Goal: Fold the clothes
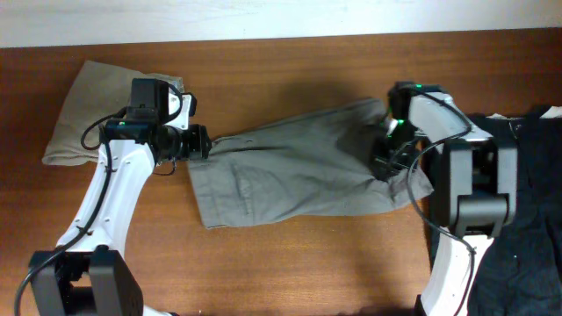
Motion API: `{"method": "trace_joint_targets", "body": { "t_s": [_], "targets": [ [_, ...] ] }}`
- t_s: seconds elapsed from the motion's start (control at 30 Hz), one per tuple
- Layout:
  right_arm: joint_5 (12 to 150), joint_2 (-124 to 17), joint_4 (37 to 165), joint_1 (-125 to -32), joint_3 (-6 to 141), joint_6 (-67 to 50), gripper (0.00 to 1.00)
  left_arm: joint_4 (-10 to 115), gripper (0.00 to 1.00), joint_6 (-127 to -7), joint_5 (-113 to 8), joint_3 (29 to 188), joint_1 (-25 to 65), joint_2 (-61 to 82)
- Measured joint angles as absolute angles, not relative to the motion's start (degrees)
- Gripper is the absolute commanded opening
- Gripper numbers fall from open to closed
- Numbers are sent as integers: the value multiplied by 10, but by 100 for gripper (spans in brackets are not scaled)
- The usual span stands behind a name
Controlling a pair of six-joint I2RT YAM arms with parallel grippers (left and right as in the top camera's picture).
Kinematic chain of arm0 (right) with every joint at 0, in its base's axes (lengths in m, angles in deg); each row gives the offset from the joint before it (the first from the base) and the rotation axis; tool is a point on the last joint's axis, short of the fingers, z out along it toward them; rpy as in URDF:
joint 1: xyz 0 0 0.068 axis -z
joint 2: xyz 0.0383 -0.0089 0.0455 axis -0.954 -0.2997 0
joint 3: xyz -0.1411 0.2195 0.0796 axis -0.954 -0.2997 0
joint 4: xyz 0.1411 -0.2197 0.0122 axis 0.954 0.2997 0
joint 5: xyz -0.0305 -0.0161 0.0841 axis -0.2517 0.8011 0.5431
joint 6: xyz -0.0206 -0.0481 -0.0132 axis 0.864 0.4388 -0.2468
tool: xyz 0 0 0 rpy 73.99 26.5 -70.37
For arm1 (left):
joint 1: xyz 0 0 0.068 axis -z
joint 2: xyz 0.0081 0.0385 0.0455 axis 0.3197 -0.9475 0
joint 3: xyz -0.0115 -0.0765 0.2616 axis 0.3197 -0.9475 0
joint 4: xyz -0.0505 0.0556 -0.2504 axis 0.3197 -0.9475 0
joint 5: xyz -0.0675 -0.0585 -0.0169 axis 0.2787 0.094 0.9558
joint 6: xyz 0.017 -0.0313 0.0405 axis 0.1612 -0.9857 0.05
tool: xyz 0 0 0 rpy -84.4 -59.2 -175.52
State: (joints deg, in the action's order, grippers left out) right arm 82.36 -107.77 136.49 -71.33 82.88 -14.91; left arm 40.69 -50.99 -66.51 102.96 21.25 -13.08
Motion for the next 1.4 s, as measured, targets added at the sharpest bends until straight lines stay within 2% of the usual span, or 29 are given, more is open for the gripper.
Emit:
{"method": "trace_joint_targets", "body": {
  "t_s": [0.07,0.1,0.17,0.23,0.37,0.47,0.6,0.7,0.77,0.83,1.0,1.2,1.3,1.4],
  "targets": [
    [828,-1078,1364,-700,828,-124,5,404,45,-510,-652,1030,228,-140],
    [828,-1078,1364,-701,828,-117,5,404,39,-510,-649,1029,239,-150],
    [828,-1078,1363,-703,828,-105,5,412,19,-509,-643,1023,265,-186],
    [824,-1077,1363,-705,828,-95,5,405,11,-508,-641,1016,283,-249],
    [824,-1077,1362,-705,828,-91,5,360,12,-507,-668,1017,279,-316],
    [829,-1077,1363,-706,829,-83,6,347,18,-514,-684,1026,268,-316],
    [857,-1073,1380,-711,868,-31,14,294,33,-518,-747,1076,213,-307],
    [951,-1003,1378,-729,893,31,15,309,34,-518,-741,1116,218,-239],
    [980,-967,1376,-773,904,57,15,328,33,-518,-715,1124,227,-218],
    [993,-978,1375,-842,903,74,17,357,32,-511,-693,1121,242,-232],
    [959,-1035,1380,-924,843,81,18,369,23,-486,-680,1114,251,-331],
    [873,-1046,1403,-881,735,4,14,383,22,-475,-671,1117,215,-372],
    [873,-1041,1416,-851,744,21,14,318,29,-473,-695,1172,155,-377],
    [888,-1003,1428,-842,801,48,14,229,30,-460,-705,1272,135,-385]
  ]
}}
